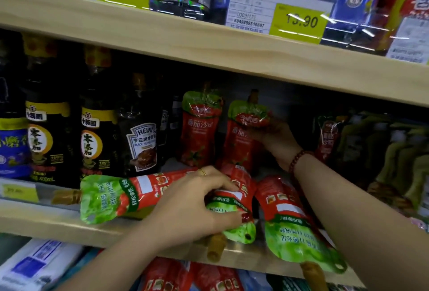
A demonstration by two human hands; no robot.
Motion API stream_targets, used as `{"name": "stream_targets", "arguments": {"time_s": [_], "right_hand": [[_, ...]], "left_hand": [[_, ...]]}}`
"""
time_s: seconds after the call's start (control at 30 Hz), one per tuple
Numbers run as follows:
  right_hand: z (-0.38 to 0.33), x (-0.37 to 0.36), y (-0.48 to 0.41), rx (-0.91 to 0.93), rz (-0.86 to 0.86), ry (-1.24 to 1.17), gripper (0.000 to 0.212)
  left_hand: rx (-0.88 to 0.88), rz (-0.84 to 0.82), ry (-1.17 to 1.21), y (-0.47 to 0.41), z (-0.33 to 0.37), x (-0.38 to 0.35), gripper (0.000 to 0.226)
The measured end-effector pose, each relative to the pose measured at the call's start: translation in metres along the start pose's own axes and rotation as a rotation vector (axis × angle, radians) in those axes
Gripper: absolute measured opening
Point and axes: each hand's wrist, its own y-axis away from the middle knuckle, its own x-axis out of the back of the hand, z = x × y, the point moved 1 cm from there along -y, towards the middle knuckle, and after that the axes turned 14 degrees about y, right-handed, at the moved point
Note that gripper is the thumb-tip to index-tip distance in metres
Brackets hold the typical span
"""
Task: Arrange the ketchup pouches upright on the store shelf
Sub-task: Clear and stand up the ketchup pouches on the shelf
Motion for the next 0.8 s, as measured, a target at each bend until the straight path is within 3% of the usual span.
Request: {"name": "stream_targets", "arguments": {"time_s": [0.1, 0.2, 0.33, 0.8], "right_hand": [[0.006, 0.006, 0.003, -0.033, -0.163, 0.231, 0.05], [0.015, 0.006, 0.006, -0.064, -0.216, 0.337, 0.045], [0.023, 0.005, 0.002, -0.054, -0.172, 0.307, 0.035], [0.034, 0.009, -0.016, -0.051, -0.166, 0.306, 0.031]], "left_hand": [[0.007, -0.003, -0.007, 0.0, 0.0, 0.0, 0.053], [0.019, 0.005, 0.02, 0.001, 0.0, -0.001, 0.053], [0.025, 0.002, 0.035, 0.002, 0.0, -0.001, 0.052], [0.019, 0.0, 0.006, 0.004, -0.001, -0.002, 0.055]]}}
